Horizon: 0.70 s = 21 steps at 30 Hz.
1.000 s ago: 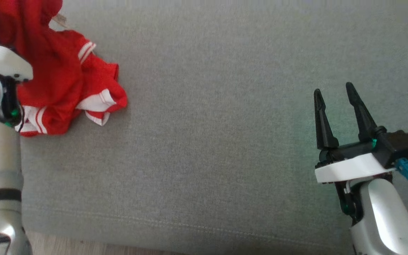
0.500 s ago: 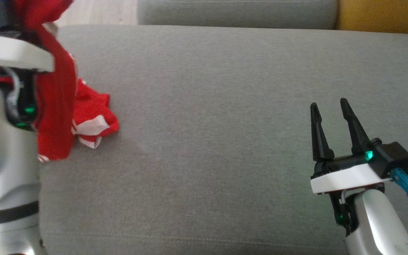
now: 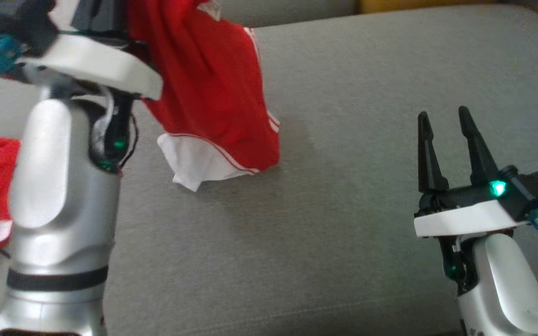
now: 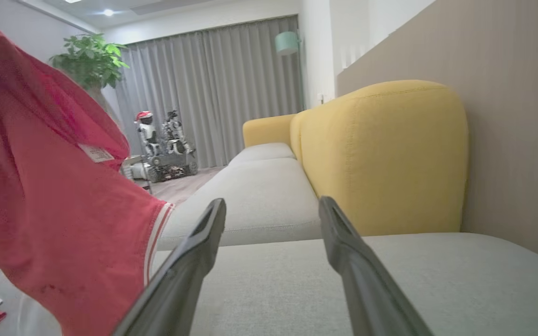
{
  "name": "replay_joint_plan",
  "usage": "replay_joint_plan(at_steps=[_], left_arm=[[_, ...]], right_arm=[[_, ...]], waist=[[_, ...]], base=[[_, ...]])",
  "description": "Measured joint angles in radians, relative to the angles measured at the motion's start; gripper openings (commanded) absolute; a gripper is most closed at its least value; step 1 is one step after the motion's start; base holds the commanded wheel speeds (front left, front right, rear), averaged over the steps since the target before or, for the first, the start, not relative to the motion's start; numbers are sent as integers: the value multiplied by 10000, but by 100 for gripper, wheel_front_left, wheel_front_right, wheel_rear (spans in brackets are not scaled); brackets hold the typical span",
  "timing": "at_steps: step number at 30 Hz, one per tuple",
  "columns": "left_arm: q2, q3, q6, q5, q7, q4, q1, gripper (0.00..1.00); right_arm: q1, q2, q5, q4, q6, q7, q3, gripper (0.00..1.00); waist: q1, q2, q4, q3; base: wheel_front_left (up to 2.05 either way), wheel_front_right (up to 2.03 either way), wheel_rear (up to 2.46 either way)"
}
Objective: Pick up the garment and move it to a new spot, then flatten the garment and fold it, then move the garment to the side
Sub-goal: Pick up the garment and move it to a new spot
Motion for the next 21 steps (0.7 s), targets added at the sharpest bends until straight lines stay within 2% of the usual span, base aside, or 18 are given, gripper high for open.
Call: replay_joint_plan(at_steps=[8, 10, 13, 14, 15, 16, 19, 21], left_arm=[[-462, -1210, 259, 127, -550, 1269, -845, 0], [-543, -1839, 326, -69, -744, 1647, -951, 0], [-543, -3352, 723, -1195, -1106, 2084, -954, 0], [-541, -3948, 901, -1593, -1191, 2196, -955, 20], [-541, -4550, 1045, -1919, -1241, 2288, -955, 92], [-546, -5168, 1143, -2219, -1264, 2360, -954, 100], [-552, -6613, 1467, -3020, -1425, 2589, -954, 100], [-550, -7102, 1705, -3428, -1603, 2746, -955, 100]], right_arm=[[-355, 2, 291, -253, 0, -2, -38, 100], [-374, 4, 311, -280, 0, -2, -163, 100], [-381, 4, 401, -282, 0, -2, -384, 100], [-394, 6, 403, -282, 0, -2, -460, 100], [-409, 8, 403, -282, 0, -2, -545, 100], [-412, 6, 403, -282, 0, -2, -644, 100], [-429, 10, 485, -280, 0, -2, -719, 100], [-466, 15, 485, -276, 0, -2, -800, 100]], waist=[[0, 0, -1398, 561], [0, 0, -1715, 713], [0, 0, -2169, 916], [0, 0, -2302, 975], [0, 0, -2415, 1030], [0, 0, -2510, 1084], [0, 0, -2654, 1234], [1, 0, -2611, 1261]], base=[[0, 0, 0], [0, 0, 0], [0, 0, 0], [0, 0, 0], [0, 0, 0], [0, 0, 0], [0, 0, 0], [0, 0, 0]])
